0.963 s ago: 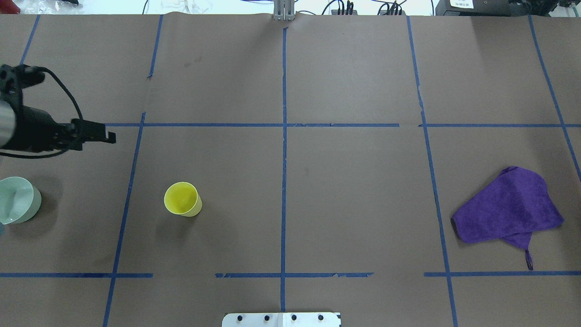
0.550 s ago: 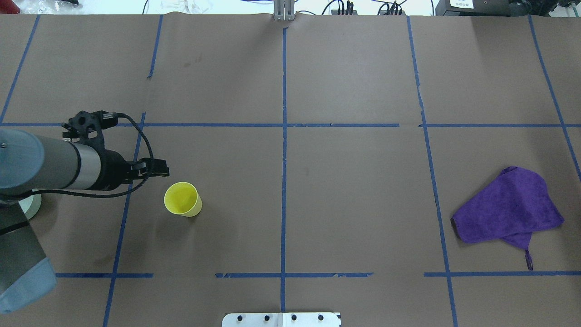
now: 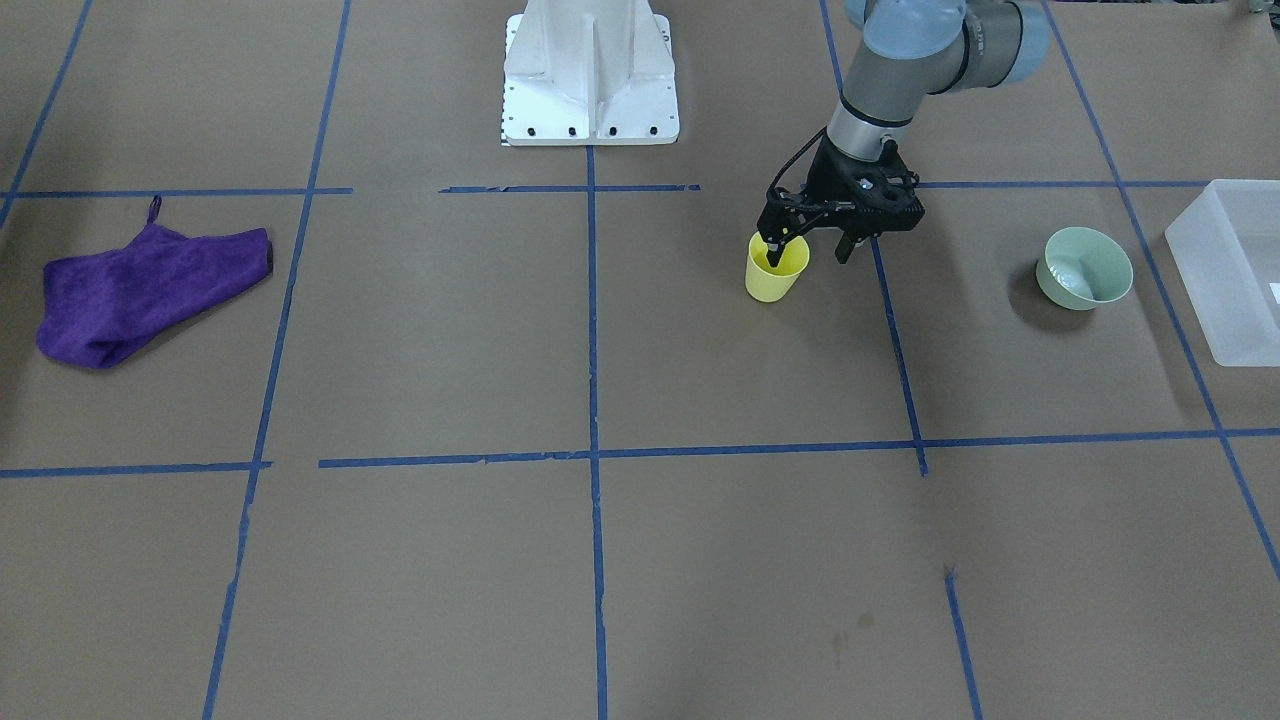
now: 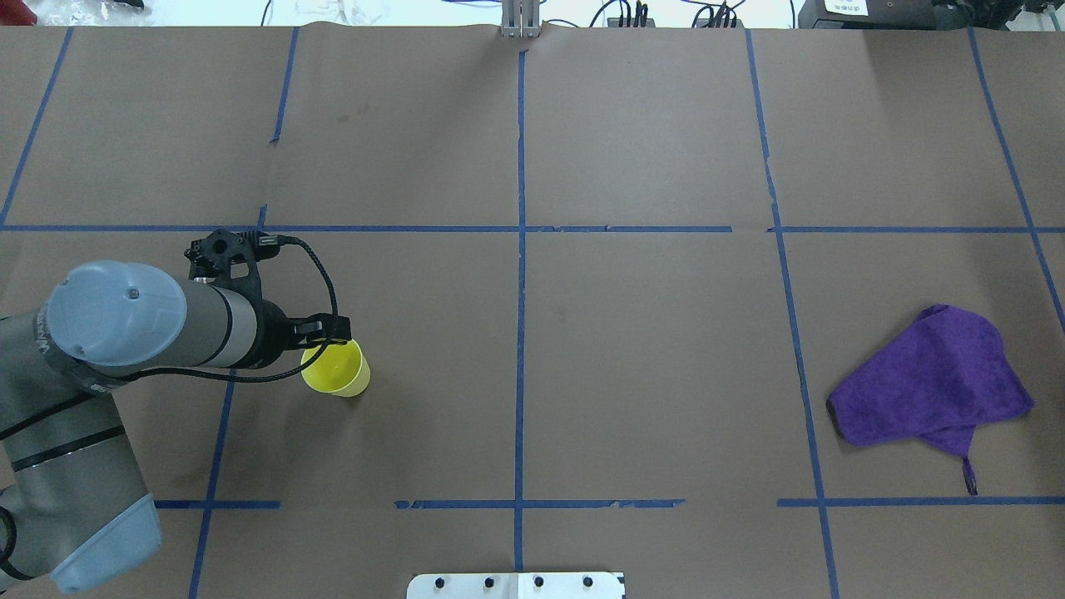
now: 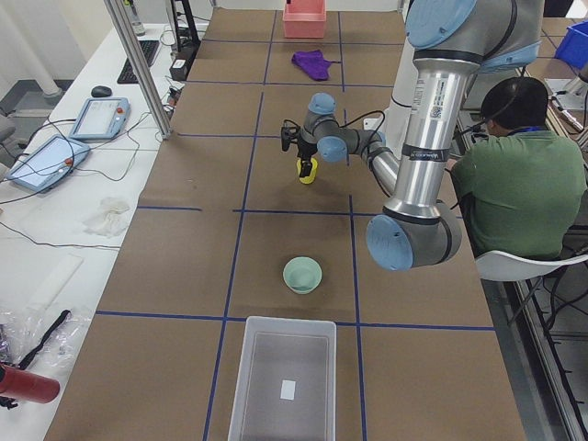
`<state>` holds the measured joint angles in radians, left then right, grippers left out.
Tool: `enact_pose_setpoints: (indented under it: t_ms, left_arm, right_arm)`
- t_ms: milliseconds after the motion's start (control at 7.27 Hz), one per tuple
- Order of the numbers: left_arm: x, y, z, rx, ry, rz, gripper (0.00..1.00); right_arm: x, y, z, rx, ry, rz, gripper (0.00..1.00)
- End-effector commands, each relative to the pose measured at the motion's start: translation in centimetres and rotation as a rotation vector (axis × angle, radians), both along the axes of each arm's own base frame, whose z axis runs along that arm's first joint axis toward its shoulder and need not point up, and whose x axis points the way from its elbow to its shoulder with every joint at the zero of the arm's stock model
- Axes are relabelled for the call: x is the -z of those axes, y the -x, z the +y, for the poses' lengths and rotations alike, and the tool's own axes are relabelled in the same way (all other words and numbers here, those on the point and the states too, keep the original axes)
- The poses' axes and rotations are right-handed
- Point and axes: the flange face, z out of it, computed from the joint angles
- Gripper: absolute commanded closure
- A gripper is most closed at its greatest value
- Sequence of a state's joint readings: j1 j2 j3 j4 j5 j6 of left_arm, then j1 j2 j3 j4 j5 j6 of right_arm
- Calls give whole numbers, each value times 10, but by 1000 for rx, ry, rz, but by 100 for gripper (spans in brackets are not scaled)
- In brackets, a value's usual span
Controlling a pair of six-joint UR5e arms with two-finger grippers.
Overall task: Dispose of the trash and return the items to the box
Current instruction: 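Move the left gripper over the yellow cup, then close the left gripper on the yellow cup rim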
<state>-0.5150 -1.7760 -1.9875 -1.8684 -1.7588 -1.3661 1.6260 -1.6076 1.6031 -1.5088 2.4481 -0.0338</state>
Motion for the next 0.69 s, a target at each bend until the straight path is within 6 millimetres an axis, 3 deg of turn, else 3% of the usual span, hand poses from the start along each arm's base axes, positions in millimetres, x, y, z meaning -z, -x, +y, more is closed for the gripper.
enact_pose_setpoints:
  t_ms: [0,412,550]
  left_arm:
    - [-5,-12,10,-31,4,-10,3]
    - [-11,-19,18,-51,10,-20,9]
    - [-10,-18,18,-54,12,-21,36]
  right_arm:
    - [1,0,0,0,-1,0,0]
    - [0,0,1,0,1,-3,0]
    - [1,0,1,0,-1,-3,0]
